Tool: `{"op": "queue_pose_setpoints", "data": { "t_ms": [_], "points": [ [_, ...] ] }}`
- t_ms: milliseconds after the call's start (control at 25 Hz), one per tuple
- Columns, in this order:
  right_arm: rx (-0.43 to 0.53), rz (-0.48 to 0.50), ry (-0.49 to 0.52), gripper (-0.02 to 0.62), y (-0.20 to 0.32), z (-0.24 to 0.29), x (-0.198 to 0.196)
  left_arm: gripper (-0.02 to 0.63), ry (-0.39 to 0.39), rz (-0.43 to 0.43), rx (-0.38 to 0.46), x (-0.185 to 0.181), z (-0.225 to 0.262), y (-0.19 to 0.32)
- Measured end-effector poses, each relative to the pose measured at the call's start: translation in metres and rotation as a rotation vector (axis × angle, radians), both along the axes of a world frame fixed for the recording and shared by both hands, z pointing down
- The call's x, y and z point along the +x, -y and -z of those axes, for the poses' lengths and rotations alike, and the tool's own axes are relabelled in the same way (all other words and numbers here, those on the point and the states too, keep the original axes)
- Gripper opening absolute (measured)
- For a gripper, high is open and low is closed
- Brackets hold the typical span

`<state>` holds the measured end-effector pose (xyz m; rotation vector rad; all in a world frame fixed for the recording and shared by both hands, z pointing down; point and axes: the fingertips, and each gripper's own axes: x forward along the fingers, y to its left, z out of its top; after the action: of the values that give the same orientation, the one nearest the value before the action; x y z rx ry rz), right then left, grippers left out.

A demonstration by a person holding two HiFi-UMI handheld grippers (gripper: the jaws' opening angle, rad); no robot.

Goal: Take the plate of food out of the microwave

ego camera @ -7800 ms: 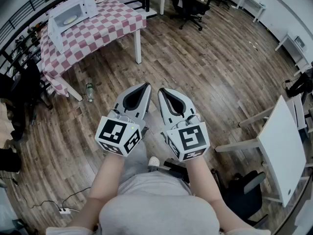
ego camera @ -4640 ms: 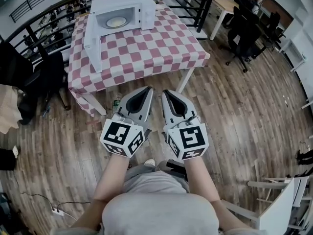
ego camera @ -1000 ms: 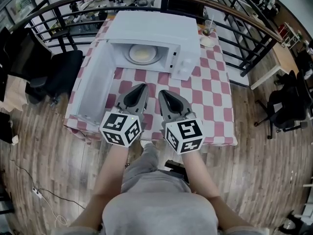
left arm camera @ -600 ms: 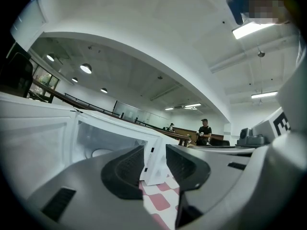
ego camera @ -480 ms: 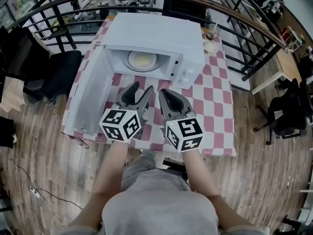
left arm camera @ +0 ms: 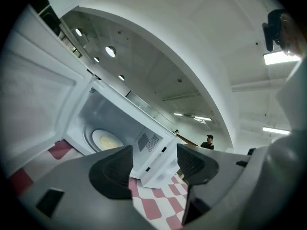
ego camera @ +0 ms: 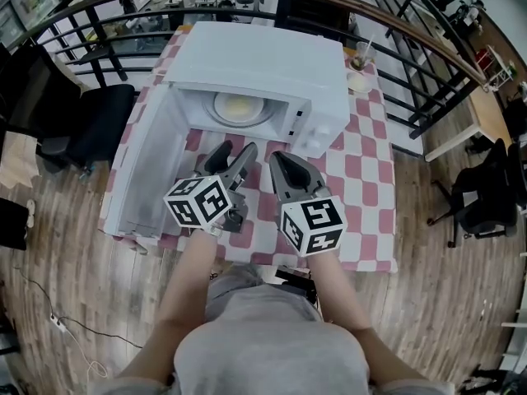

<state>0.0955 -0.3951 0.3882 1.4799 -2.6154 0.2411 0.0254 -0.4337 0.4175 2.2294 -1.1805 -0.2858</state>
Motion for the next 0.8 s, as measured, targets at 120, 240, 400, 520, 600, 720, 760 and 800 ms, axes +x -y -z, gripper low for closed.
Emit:
{"op": "queue_pose_setpoints", "data": {
  "t_ms": [120, 240, 400, 520, 600, 720, 760, 800],
  "points": [
    [-0.016, 0.005, -0.001, 0.026, 0.008, -0.007, -0.001, 0.275, -0.055, 0.027, -0.049, -0.003, -0.014, 0.012],
    [-0.031, 0.012, -0.004, 0.026, 0.017, -0.014, -0.003, 0.27, -0.06, 0.062, -0.078, -0.006, -0.029, 0.026],
    [-0.051, 0.019, -0.011, 0.026, 0.029, -0.024, -0.005, 0.268, -0.12, 0.104, -0.147, -0.013, -0.048, 0.046],
    [-0.07, 0.024, -0.022, 0.026, 0.037, -0.032, -0.004, 0.268, -0.174, 0.124, -0.212, -0.013, -0.064, 0.059],
    [-0.081, 0.031, -0.03, 0.027, 0.043, -0.037, -0.004, 0.268, -0.2, 0.136, -0.259, -0.014, -0.076, 0.066],
    [-0.087, 0.043, -0.034, 0.026, 0.052, -0.041, -0.008, 0.268, -0.23, 0.161, -0.314, -0.019, -0.092, 0.076],
    [-0.088, 0.045, -0.035, 0.027, 0.056, -0.042, -0.009, 0.27, -0.243, 0.174, -0.331, -0.022, -0.097, 0.08],
    [-0.089, 0.045, -0.035, 0.026, 0.059, -0.043, -0.009, 0.27, -0.259, 0.188, -0.35, -0.024, -0.101, 0.084]
  ]
}}
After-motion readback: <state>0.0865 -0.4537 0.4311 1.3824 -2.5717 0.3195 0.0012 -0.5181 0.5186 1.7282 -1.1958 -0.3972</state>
